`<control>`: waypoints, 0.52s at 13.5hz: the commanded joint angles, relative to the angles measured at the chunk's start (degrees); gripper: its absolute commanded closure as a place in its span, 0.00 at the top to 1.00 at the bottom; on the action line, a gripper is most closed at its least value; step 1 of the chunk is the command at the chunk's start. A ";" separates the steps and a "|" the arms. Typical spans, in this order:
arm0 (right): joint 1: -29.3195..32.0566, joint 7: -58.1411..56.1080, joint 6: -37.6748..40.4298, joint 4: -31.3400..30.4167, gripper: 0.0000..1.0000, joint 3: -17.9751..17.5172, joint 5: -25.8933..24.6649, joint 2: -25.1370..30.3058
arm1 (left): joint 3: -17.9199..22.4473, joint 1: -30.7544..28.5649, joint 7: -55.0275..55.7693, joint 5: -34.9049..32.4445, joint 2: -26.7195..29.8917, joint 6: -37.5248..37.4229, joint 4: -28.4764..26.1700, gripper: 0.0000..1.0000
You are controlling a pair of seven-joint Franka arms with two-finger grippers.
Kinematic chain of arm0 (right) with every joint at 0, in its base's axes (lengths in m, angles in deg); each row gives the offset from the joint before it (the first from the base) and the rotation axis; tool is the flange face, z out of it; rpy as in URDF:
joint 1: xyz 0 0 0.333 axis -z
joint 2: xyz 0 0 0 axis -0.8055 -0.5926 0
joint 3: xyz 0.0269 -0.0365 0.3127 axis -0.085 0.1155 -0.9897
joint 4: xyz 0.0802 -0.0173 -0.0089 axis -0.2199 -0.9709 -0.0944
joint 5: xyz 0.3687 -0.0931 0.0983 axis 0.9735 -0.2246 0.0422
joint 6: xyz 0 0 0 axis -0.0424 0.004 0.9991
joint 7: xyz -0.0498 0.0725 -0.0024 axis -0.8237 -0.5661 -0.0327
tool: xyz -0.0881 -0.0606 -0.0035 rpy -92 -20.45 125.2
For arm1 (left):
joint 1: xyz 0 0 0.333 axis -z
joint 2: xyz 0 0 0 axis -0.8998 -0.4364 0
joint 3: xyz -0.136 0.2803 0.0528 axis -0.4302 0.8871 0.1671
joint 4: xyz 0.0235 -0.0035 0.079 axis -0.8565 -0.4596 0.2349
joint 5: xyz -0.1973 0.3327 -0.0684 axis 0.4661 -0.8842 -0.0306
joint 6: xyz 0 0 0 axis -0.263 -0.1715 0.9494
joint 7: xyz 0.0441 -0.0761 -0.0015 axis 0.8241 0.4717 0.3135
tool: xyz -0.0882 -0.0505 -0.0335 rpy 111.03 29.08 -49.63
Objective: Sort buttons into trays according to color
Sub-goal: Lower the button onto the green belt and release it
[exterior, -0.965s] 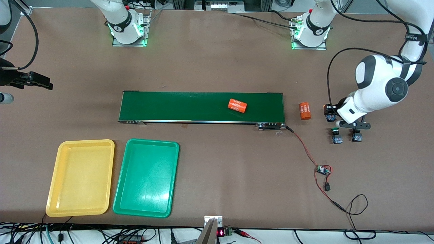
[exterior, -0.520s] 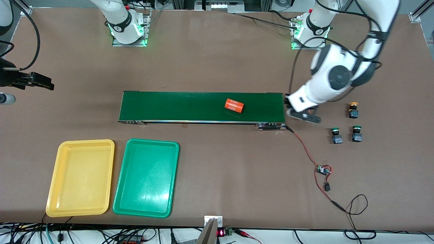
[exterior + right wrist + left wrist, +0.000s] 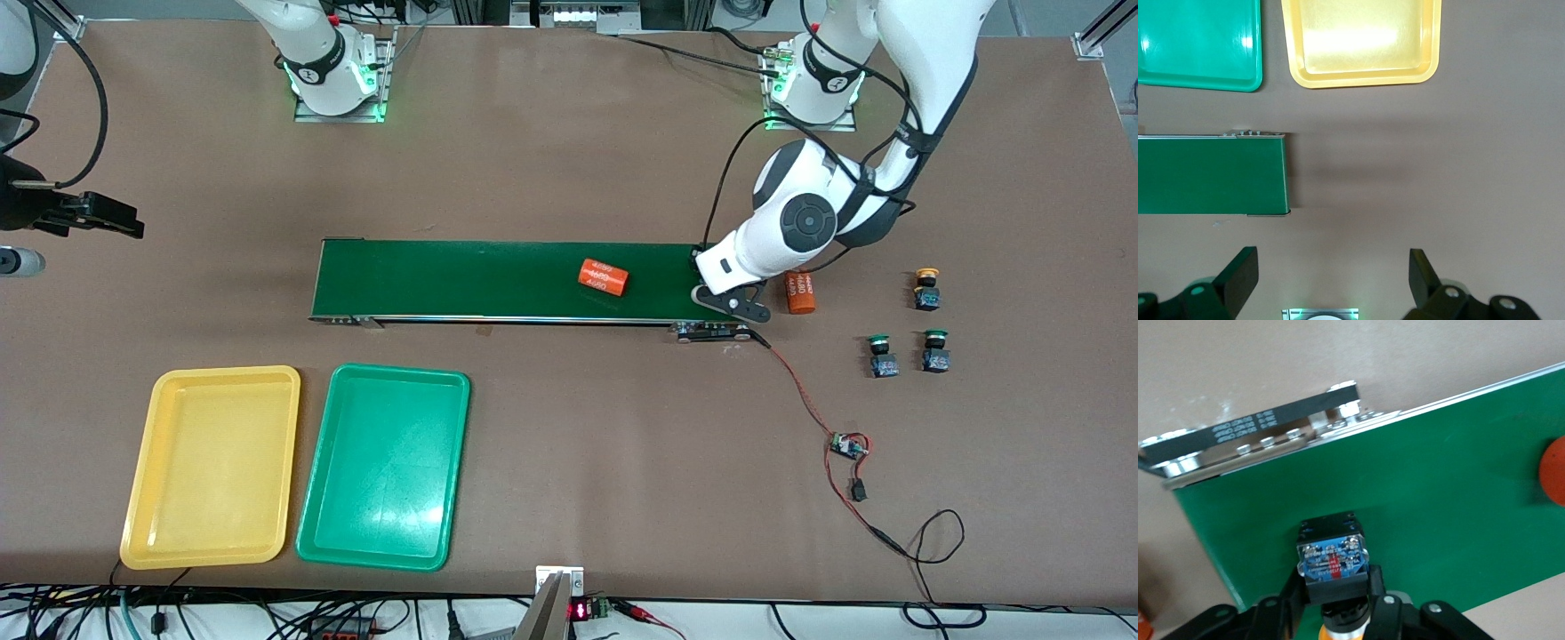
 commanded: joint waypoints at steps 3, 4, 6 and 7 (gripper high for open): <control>0.14 -0.31 0.54 0.57 1.00 -0.48 0.46 0.14 | 1.09 -4.18 -0.60 0.38 6.90 -0.81 1.64 1.00; 0.06 -0.31 0.62 0.57 1.00 -0.48 0.46 0.14 | 1.09 -7.87 -0.69 0.11 7.44 -0.81 1.64 1.00; 0.05 -0.31 0.54 0.57 1.00 -0.57 0.46 0.14 | 1.35 -13.68 -0.86 0.11 6.92 -0.47 1.72 1.00; 0.05 -0.31 0.54 0.57 1.00 -0.57 0.46 0.14 | 1.70 -16.66 -0.86 0.11 5.96 -0.20 2.07 1.00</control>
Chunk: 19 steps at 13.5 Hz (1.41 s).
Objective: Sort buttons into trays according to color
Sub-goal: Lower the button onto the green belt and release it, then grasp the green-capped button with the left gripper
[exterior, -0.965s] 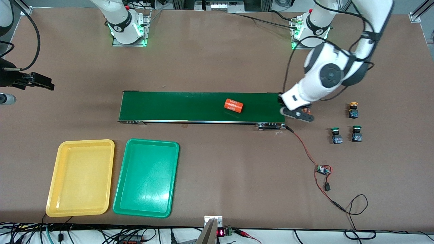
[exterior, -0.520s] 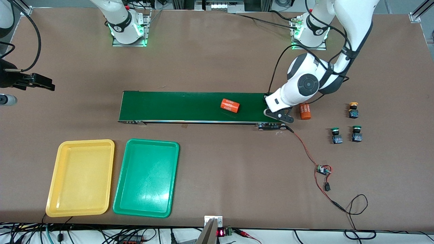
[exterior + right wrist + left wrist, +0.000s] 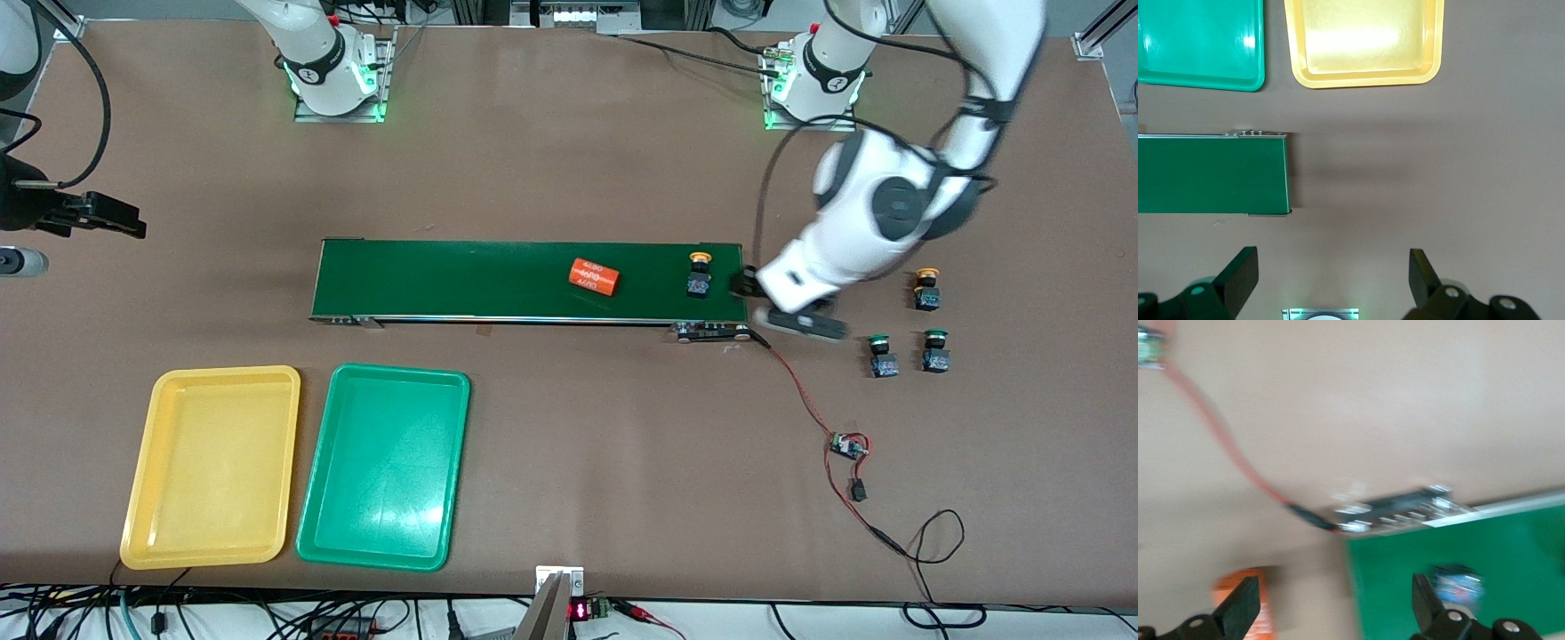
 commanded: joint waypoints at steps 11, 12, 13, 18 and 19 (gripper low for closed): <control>0.00 -0.22 0.89 0.56 1.00 -0.40 0.90 0.14 | 8.39 -10.28 -0.53 -11.39 -18.69 0.16 12.84 1.00; 0.00 -0.22 0.98 0.47 1.00 -0.40 0.90 0.14 | 8.39 -10.28 -0.53 -11.31 -19.75 0.25 12.94 1.00; -0.09 -0.22 0.98 0.47 1.00 -0.40 0.90 0.14 | 8.39 -10.28 -0.53 -11.30 -20.55 0.25 12.94 1.00; -0.09 -0.13 0.98 0.47 1.00 -0.49 0.99 0.14 | 8.56 -10.02 -0.79 -11.57 -21.95 0.33 12.76 0.41; -0.09 -0.13 0.98 0.47 1.00 -0.49 0.99 0.14 | 8.91 -10.02 -0.79 -11.57 -22.31 0.34 12.76 0.27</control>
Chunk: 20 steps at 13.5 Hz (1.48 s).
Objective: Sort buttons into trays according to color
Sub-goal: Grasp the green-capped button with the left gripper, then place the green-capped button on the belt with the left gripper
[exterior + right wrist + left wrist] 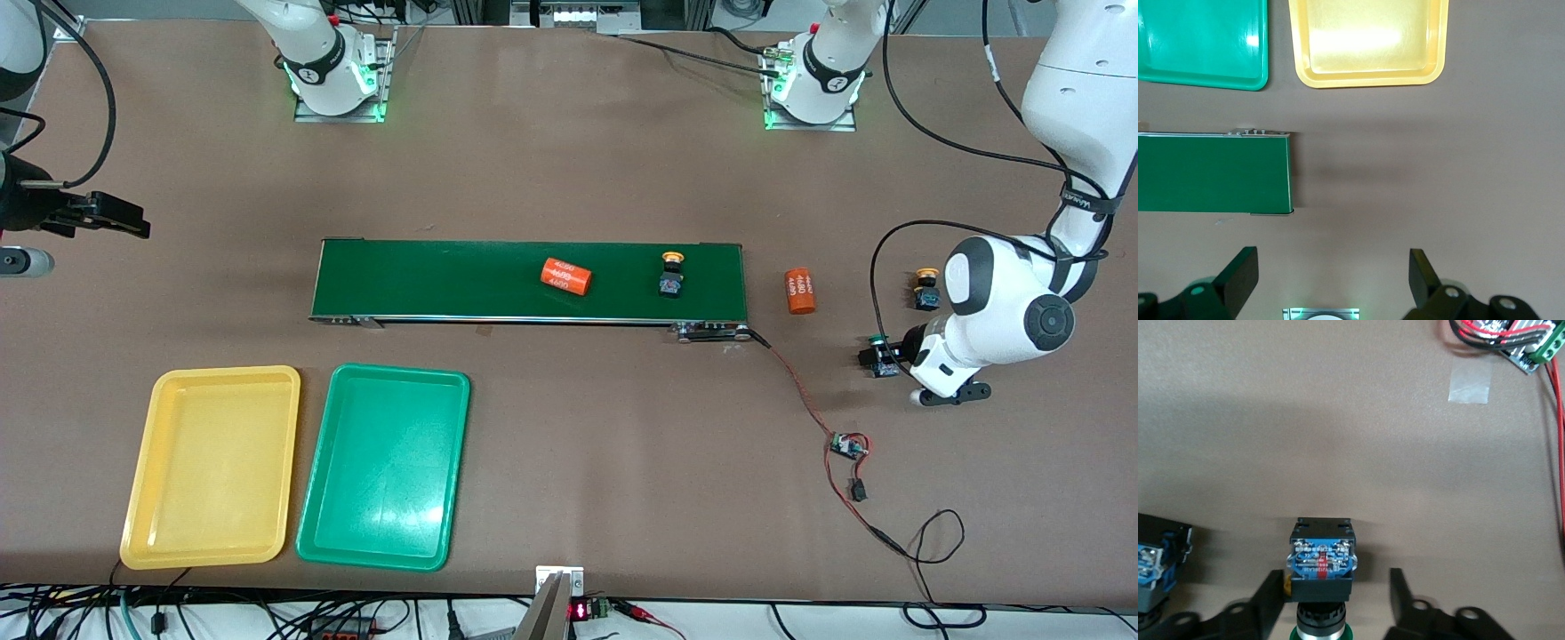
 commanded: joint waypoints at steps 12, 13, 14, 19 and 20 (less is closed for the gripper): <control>0.01 -0.04 0.91 0.39 1.00 -0.15 1.03 0.15 | -3.42 19.13 -10.19 4.97 16.10 -13.45 -1.60 0.01; 0.01 -0.13 0.91 0.39 1.00 -0.15 1.03 0.15 | -3.42 20.62 -10.10 7.26 16.71 -13.03 -3.26 0.01; 0.01 -0.04 0.91 0.39 1.00 -0.15 1.03 0.15 | -3.42 22.47 -10.01 10.51 16.80 -12.67 -4.93 0.01; -0.08 -0.04 1.00 -0.14 1.00 -0.23 1.03 0.32 | -3.60 25.21 -10.10 11.95 15.93 -12.14 -7.84 0.01; -0.08 -0.04 1.00 -0.14 1.00 -0.23 1.03 0.32 | -3.68 26.08 -10.19 11.95 15.49 -11.71 -7.85 0.01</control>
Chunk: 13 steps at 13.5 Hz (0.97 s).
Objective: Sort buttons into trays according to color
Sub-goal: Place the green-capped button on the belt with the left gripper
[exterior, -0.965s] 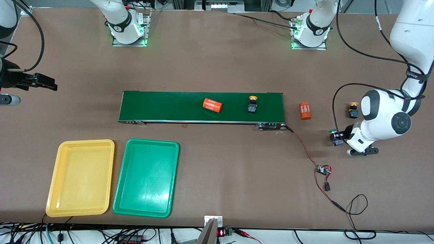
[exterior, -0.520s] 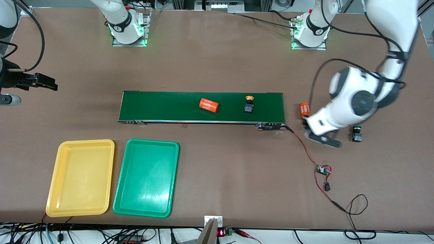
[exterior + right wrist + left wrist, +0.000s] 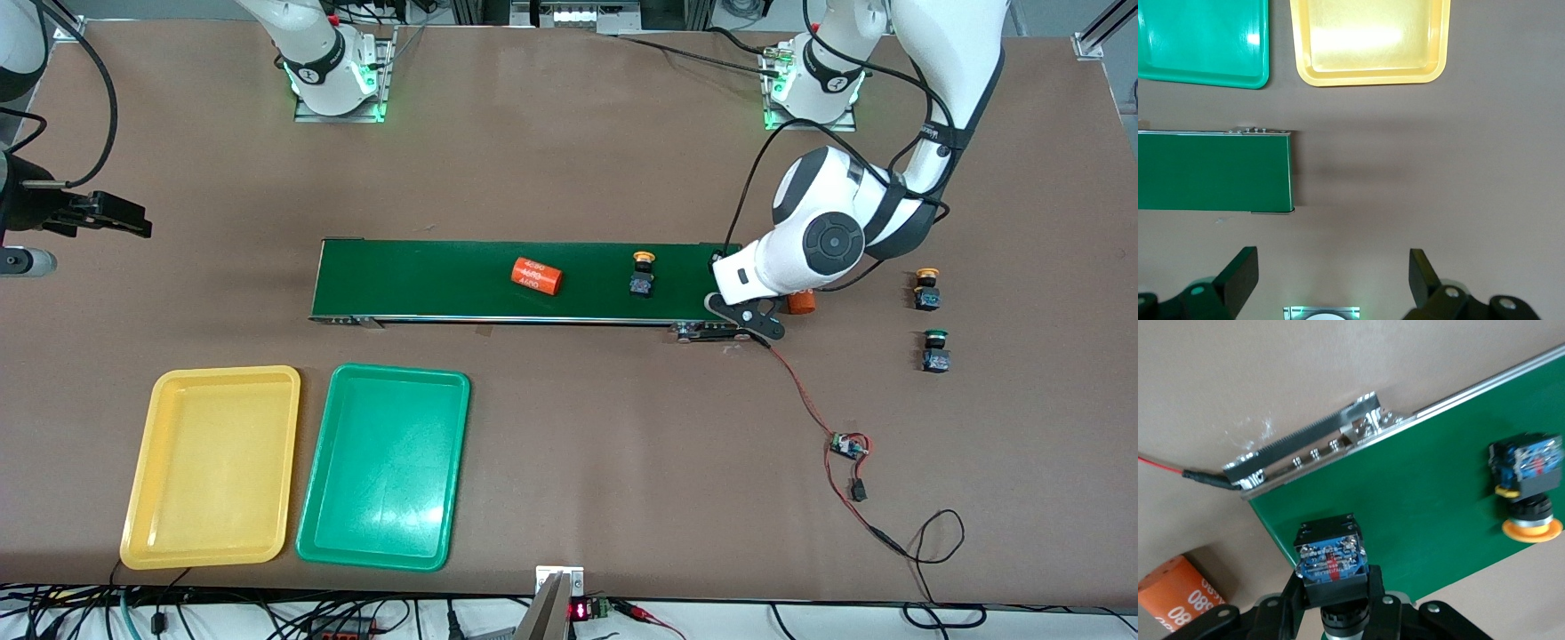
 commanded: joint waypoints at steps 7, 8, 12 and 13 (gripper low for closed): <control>-1.00 0.66 1.00 -0.08 1.00 -0.17 1.05 0.44 | 0.48 2.48 -1.02 1.53 -2.42 9.71 -1.35 0.84; -1.00 0.75 1.00 -0.17 1.00 -0.17 1.05 0.44 | 0.48 2.48 -1.28 1.53 -1.72 9.54 -1.35 1.00; -0.91 0.84 0.13 -3.24 1.00 0.01 4.73 1.84 | 0.65 -2.05 -1.81 1.62 6.00 3.49 -1.26 1.00; -1.00 0.84 -0.05 -3.68 1.00 0.01 4.74 2.28 | 0.74 -6.09 -1.98 1.62 6.54 2.43 -1.26 1.00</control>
